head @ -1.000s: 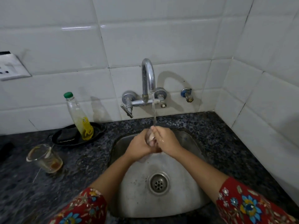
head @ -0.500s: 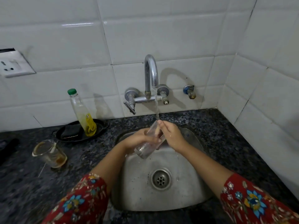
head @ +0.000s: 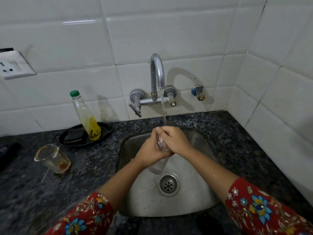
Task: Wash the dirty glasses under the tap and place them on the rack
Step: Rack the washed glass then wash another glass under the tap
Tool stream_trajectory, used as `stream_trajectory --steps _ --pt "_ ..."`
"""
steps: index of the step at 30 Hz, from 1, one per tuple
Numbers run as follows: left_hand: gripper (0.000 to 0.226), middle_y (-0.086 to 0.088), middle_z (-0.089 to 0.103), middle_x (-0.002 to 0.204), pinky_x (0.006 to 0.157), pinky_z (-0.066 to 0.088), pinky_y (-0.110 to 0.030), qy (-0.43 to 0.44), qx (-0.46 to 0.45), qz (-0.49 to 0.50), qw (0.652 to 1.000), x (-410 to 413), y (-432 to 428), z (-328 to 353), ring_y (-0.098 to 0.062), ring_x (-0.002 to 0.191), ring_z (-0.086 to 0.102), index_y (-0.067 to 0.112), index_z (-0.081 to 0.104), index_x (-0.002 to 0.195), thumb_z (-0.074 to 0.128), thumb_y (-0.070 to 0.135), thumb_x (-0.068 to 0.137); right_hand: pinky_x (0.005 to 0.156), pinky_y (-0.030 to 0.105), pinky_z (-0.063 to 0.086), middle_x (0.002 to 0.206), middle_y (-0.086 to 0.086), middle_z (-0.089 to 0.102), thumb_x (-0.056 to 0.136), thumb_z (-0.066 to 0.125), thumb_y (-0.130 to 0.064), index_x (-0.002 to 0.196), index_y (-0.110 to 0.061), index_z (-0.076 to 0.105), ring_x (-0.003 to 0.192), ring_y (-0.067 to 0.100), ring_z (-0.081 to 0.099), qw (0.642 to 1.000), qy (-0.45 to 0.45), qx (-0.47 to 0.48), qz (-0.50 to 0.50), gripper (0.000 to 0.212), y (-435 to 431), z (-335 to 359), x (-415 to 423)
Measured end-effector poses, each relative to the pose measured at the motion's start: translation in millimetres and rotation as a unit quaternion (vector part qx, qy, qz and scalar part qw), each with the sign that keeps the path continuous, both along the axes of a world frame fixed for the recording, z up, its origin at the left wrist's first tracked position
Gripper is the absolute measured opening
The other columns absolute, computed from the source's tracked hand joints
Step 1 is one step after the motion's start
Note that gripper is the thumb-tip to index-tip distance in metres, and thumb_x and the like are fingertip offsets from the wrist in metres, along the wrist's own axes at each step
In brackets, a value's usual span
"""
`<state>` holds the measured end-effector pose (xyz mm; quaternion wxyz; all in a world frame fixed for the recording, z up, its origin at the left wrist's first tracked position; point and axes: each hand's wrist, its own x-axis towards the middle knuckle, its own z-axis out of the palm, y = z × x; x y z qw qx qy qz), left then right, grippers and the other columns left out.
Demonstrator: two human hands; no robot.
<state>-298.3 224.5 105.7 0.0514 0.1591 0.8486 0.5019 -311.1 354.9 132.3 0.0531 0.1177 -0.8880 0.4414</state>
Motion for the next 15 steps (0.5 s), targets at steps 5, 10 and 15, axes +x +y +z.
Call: stream_trajectory --steps 5,10,15 --pt "0.080 0.010 0.060 0.117 0.089 0.050 -0.018 0.003 0.065 0.025 0.998 7 -6 -25 0.000 0.104 0.061 0.023 0.045 0.129 0.088 0.014 0.062 0.067 0.020 0.050 0.063 0.000 0.060 0.099 0.046 -0.016 0.070 -0.010 0.059 0.059 0.003 0.059 0.960 -0.018 -0.278 -0.029 0.032 12 -18 16" --pt "0.082 -0.015 0.062 0.122 0.084 0.057 -0.038 -0.178 0.238 0.120 0.947 -3 0 -40 -0.025 0.106 0.065 0.012 0.043 0.133 0.089 0.022 0.066 0.085 0.030 0.047 0.100 -0.003 0.063 0.099 0.045 -0.018 0.100 -0.015 0.060 0.093 0.009 0.057 0.938 -0.130 -0.303 -0.108 0.016 21 -32 21" --pt "0.072 -0.025 0.062 0.126 0.108 0.039 -0.051 -0.469 0.426 0.148 0.759 1 18 -41 -0.037 0.122 0.056 0.001 0.060 0.127 0.058 0.059 0.085 0.074 0.030 0.052 0.109 -0.005 0.060 0.096 0.046 -0.044 0.116 -0.023 0.056 0.095 0.011 0.058 0.930 -0.318 -0.180 -0.039 0.031 27 -31 40"
